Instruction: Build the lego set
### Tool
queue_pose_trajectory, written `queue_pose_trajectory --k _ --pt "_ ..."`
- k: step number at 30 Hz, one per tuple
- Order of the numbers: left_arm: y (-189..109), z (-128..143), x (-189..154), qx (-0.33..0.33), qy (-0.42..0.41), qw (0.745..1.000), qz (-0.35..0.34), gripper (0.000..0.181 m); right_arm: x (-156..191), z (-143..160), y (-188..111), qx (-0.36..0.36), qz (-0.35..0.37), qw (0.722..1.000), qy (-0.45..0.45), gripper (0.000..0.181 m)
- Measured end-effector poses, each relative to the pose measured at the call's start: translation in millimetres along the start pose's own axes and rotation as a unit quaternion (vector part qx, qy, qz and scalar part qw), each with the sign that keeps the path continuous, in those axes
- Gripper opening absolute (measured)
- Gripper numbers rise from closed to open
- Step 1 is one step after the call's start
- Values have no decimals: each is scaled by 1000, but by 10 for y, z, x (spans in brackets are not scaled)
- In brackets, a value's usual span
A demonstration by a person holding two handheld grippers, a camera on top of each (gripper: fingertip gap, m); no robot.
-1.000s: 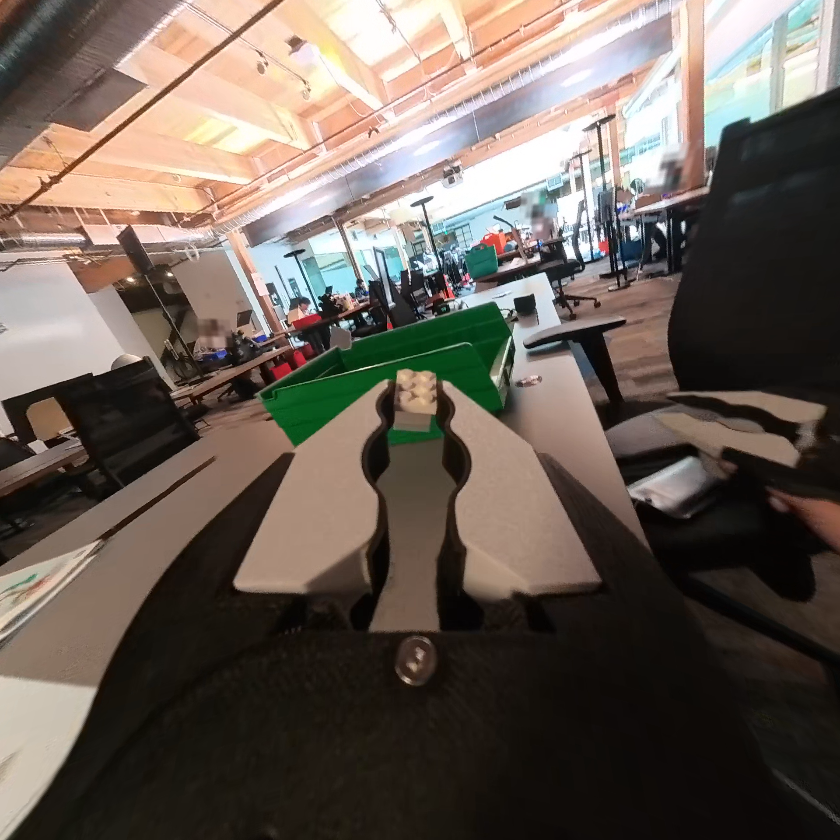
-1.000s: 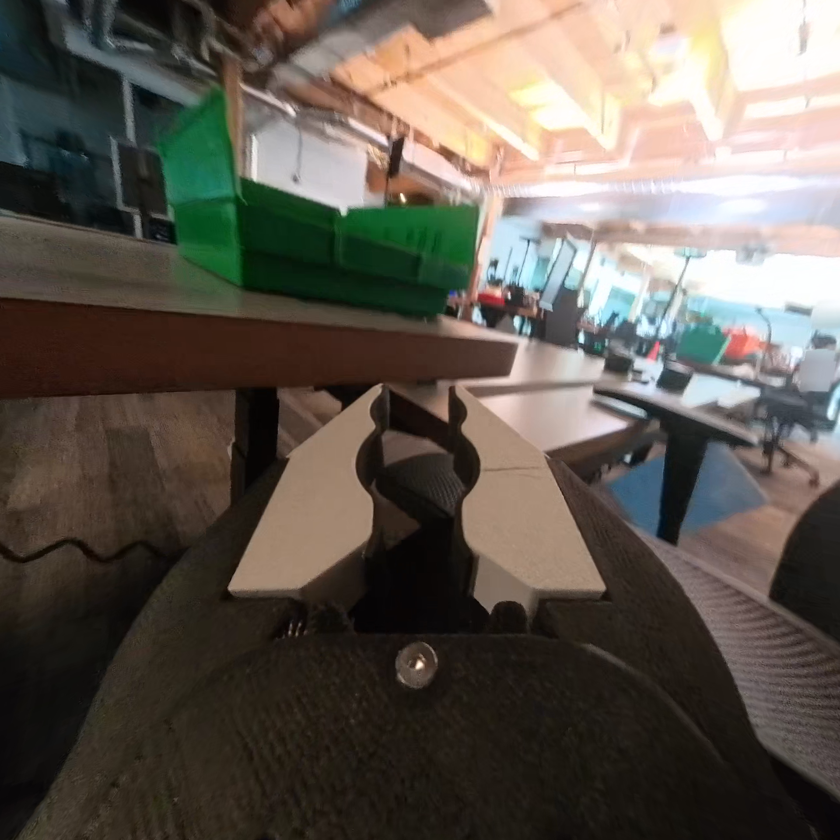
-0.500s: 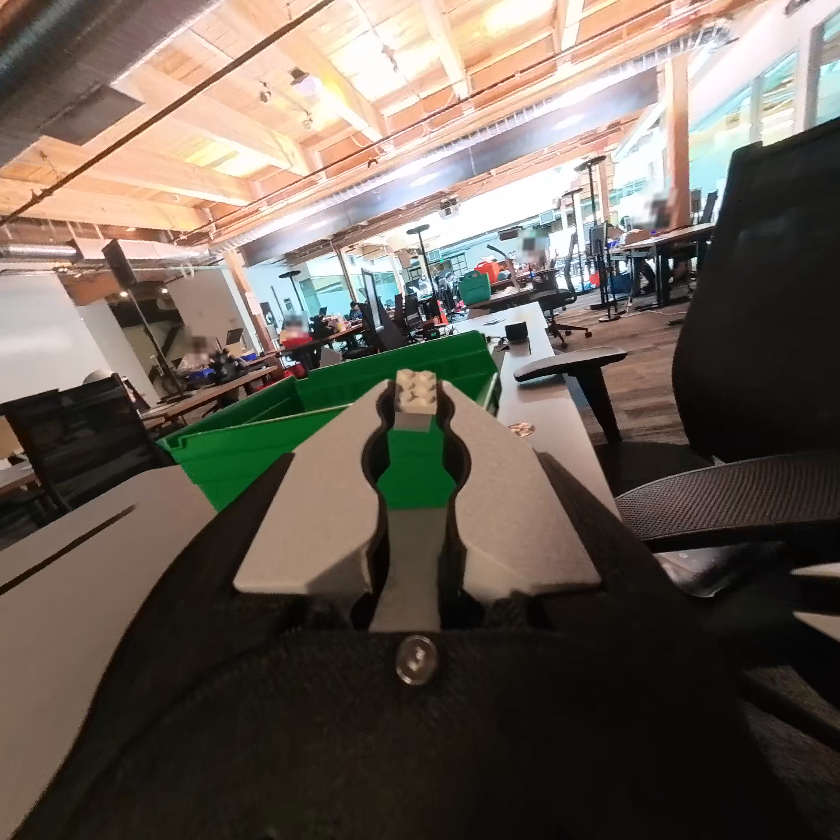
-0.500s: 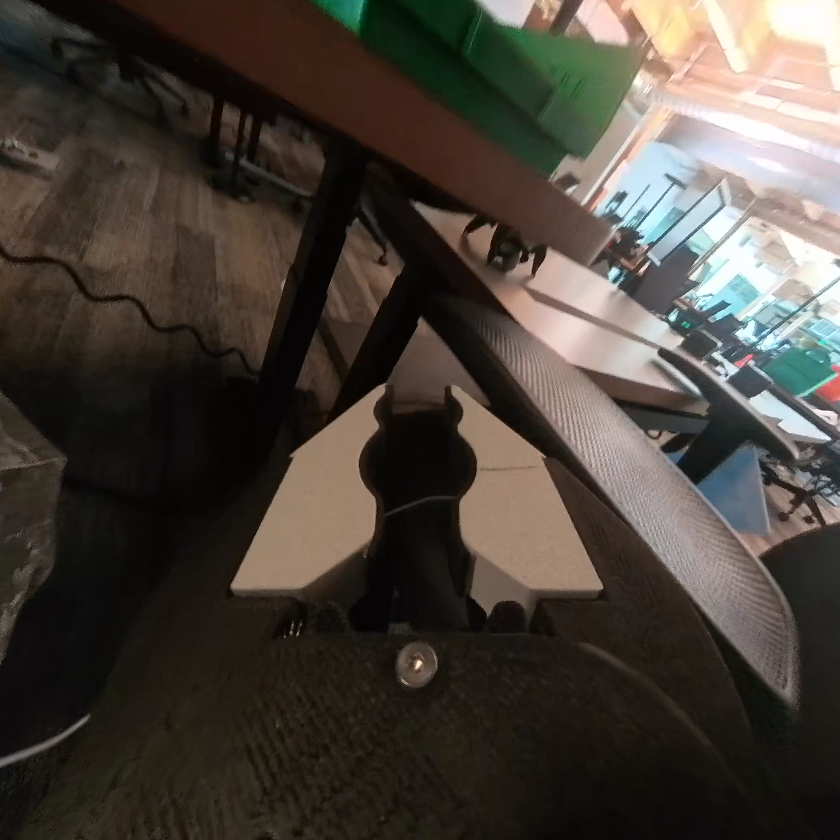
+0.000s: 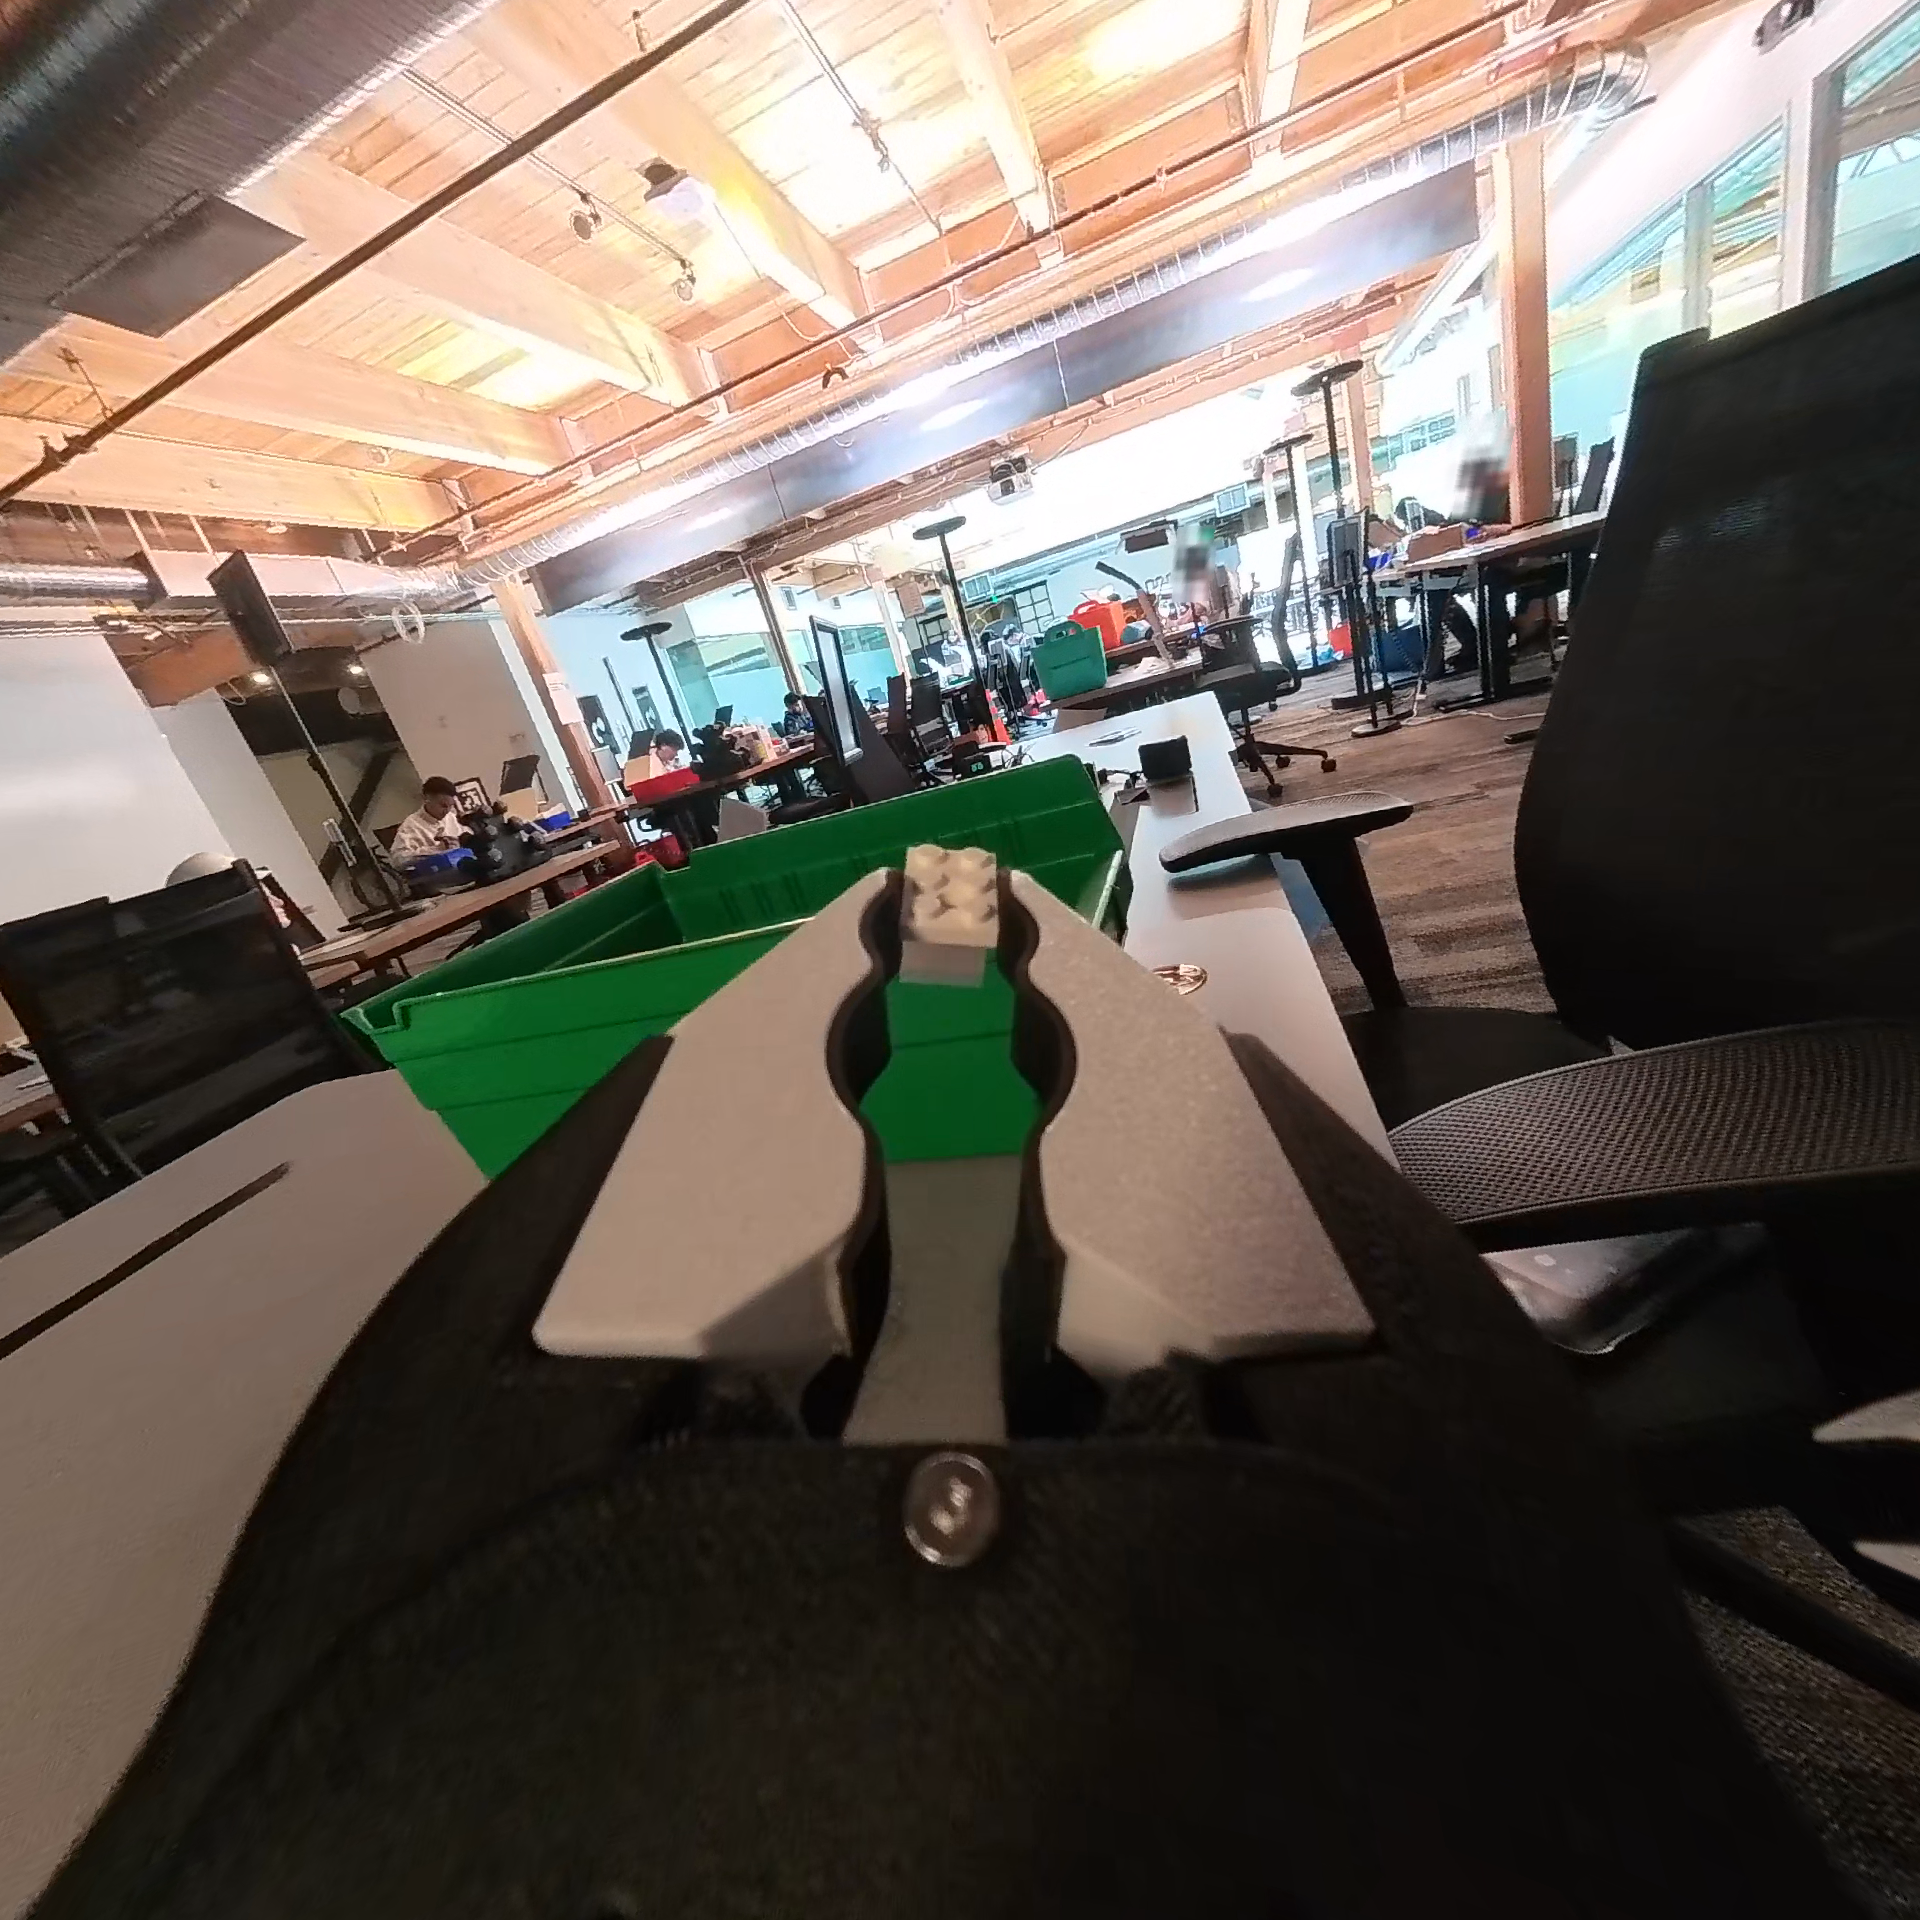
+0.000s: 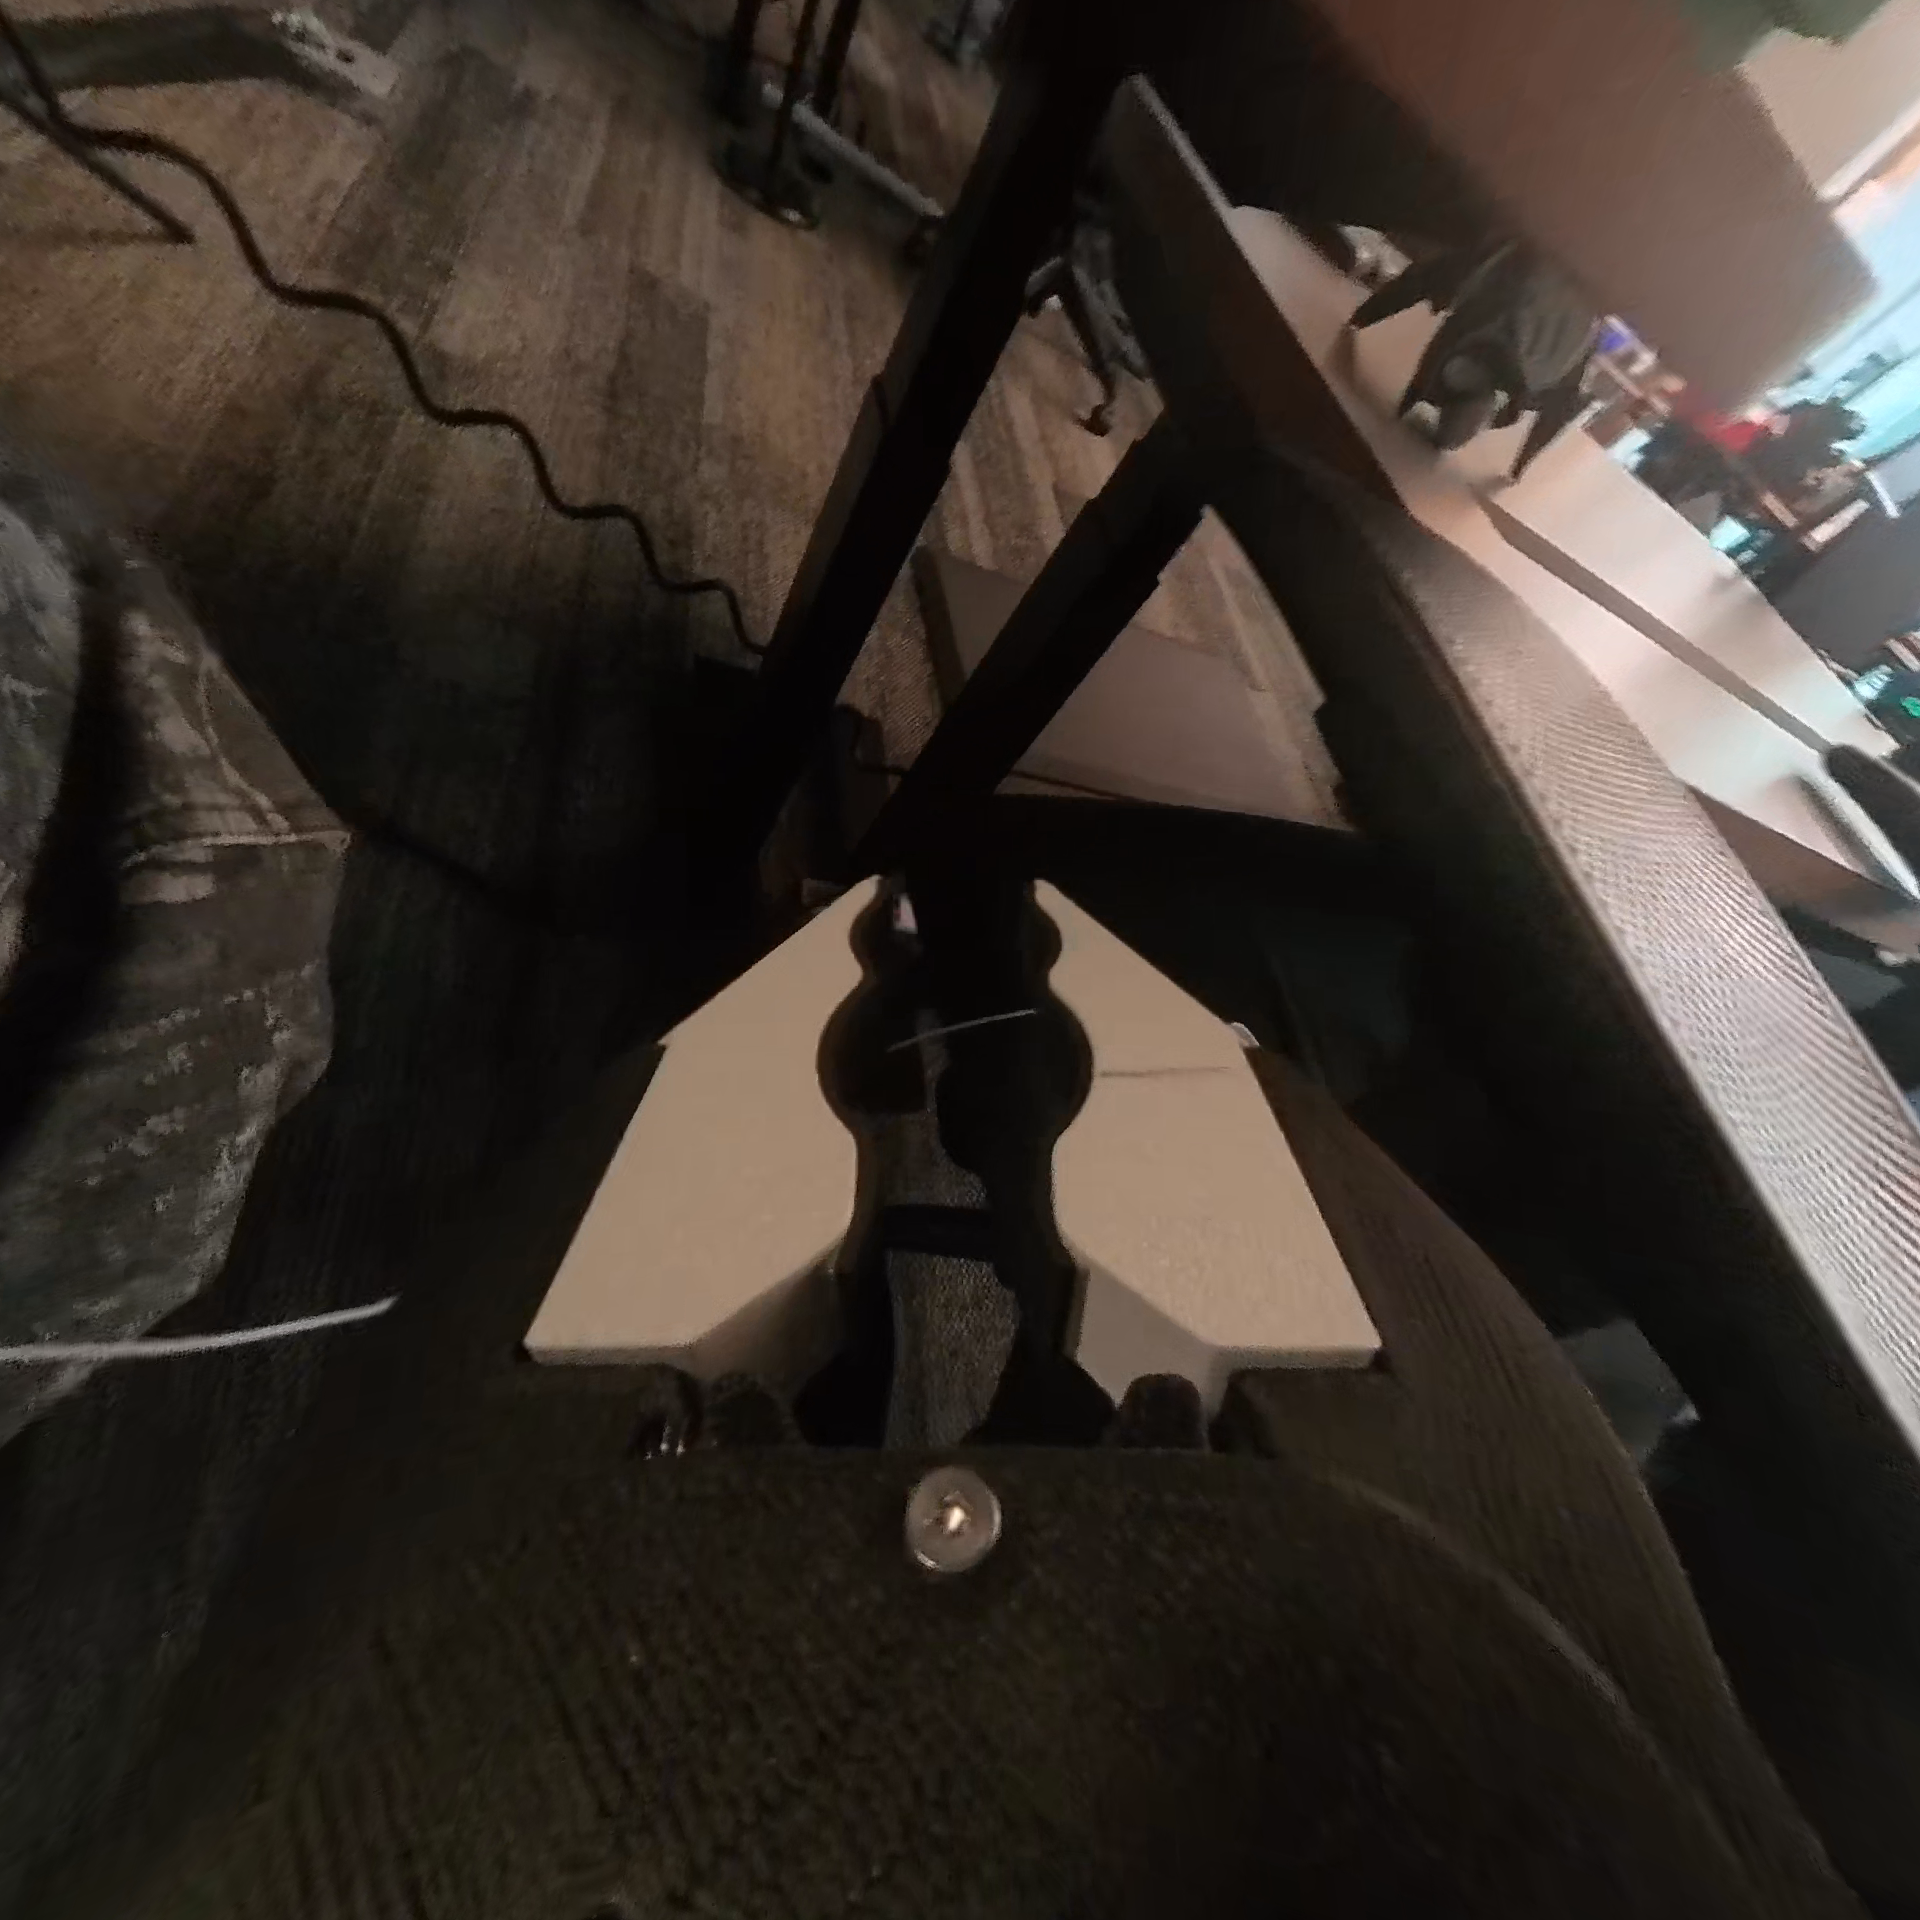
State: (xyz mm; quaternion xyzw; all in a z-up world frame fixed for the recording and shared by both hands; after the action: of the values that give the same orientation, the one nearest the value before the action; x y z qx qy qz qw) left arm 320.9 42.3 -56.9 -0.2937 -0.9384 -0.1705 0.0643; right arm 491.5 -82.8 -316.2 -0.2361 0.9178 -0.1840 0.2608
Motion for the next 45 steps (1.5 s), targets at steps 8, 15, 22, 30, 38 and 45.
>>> queue_pose_trajectory --k 8,15,22,30,38,45 --pt "7 12 -5 0 17 1000 -3 15 290 390 80 45 -163 986 1 32" --pt "42 54 184 9 30 998 -58 15 487 1058 146 116 -282 952 12 39" --pt "62 112 409 20 36 994 -101 16 607 1760 430 143 -320 927 134 37" --pt "70 152 549 26 17 993 -114 16 993 2858 683 232 -291 914 161 43" --pt "78 195 647 37 -19 991 -125 16 1470 3777 1606 283 -220 842 403 42" --pt "99 231 645 45 -24 991 -123 16 1632 4521 2175 272 -70 806 520 44"
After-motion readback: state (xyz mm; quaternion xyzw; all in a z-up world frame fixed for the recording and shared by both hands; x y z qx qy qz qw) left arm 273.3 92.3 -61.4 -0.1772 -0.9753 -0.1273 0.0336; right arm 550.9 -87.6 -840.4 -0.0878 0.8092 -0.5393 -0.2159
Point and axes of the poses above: each gripper's, where its closed fingertips meet, y out along the fingers, z out of its underside, x = y × z across the jaws, the point moved 1 cm from there along -y, back along the fingers, and after that the axes turned 13 degrees about -z, right-handed, at the moved point
